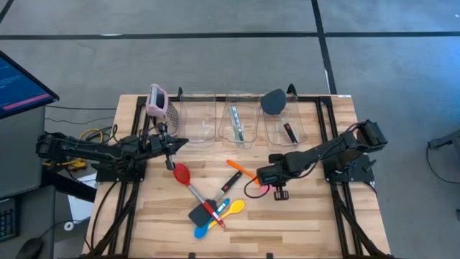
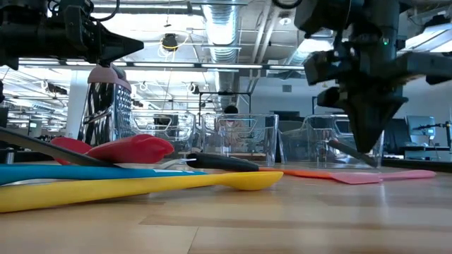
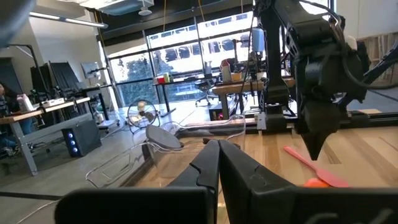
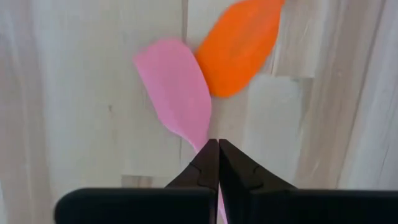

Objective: Pick & Place Kitchen Items
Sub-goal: Put the pink spatula into the right transparent bin, then put the red serving spoon into the left transparent bin

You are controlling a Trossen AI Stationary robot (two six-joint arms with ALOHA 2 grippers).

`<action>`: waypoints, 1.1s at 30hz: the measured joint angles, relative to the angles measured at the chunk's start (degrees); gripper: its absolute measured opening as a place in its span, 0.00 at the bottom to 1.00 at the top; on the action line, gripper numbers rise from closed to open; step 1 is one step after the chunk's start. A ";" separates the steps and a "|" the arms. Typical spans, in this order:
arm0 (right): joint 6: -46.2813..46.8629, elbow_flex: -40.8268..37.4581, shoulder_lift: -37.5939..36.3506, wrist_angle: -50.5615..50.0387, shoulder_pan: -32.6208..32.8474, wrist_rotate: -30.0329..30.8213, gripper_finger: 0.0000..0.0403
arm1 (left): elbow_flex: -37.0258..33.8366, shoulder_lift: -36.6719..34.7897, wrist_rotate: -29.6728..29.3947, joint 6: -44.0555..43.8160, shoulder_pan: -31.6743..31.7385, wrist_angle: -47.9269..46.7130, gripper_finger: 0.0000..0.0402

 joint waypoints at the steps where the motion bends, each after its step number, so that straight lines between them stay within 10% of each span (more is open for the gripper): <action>1: 0.00 0.00 -0.36 0.13 0.01 -0.06 0.00 | 0.00 0.01 0.02 0.00 -0.01 0.00 0.01; 13: 3.42 -0.46 -0.86 0.75 0.54 0.15 0.00 | 0.00 0.00 14.62 -0.76 -0.01 3.42 0.01; 33: 9.72 -0.42 -0.03 13.57 5.62 -1.45 0.00 | 0.69 11.33 19.90 -5.01 -0.06 15.41 0.01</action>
